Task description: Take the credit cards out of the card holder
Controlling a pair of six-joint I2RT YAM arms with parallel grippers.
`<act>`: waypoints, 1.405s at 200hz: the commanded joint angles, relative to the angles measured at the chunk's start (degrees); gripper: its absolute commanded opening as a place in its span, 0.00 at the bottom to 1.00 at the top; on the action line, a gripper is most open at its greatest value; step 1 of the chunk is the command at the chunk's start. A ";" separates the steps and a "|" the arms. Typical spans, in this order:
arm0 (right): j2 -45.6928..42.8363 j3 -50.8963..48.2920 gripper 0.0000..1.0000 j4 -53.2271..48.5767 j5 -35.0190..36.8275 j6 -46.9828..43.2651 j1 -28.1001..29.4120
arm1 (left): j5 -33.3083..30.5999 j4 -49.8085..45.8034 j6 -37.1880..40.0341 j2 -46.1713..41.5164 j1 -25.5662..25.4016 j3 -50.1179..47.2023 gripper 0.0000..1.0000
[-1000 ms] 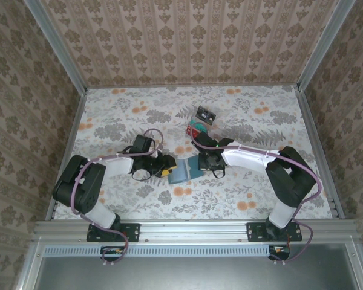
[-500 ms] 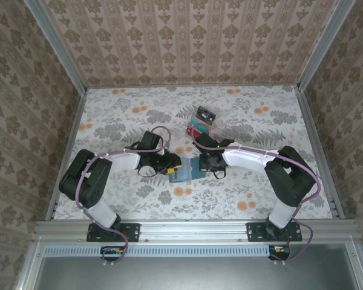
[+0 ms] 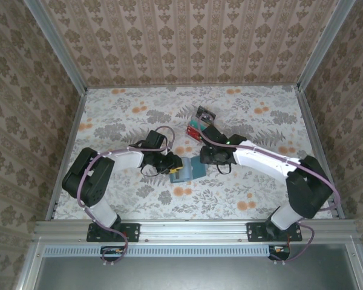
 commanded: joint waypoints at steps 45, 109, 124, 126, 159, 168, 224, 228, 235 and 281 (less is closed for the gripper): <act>1.12 3.53 0.56 2.76 -9.82 -5.24 4.20 | -2.16 -3.47 1.22 1.54 -0.54 -0.74 0.24; 13.38 3.94 0.54 6.46 -19.97 -1.79 4.69 | -1.98 -2.63 0.61 1.28 -0.46 -1.43 0.16; 15.21 5.08 0.51 4.80 -18.30 -2.00 4.66 | -2.08 -2.76 0.38 1.01 -0.47 -1.25 0.15; 15.51 5.27 0.51 4.61 -18.16 -2.01 4.66 | -2.08 -2.77 0.35 0.97 -0.52 -1.25 0.15; 18.06 6.12 0.44 2.59 -15.20 -1.58 4.68 | -2.15 -2.60 0.21 -0.06 -0.43 -1.22 0.13; 18.32 5.76 0.43 2.63 -14.16 -1.33 4.72 | -1.83 -2.35 -0.16 -0.54 -0.45 -1.25 0.13; 19.61 3.05 0.32 4.11 -12.23 -0.70 4.33 | -4.06 -4.92 -1.63 -6.28 -0.54 -1.00 0.21; 19.36 2.71 0.32 4.69 -12.41 -0.69 4.36 | -4.45 -5.34 -1.55 -6.29 -0.54 -1.04 0.23; 18.78 1.90 0.32 5.89 -12.75 -0.61 4.37 | -5.15 -6.15 -1.43 -6.34 -0.52 -1.14 0.26; 16.35 -1.26 0.27 10.61 -14.11 0.73 3.64 | -4.69 -5.78 -1.68 -4.33 -0.71 -0.68 0.32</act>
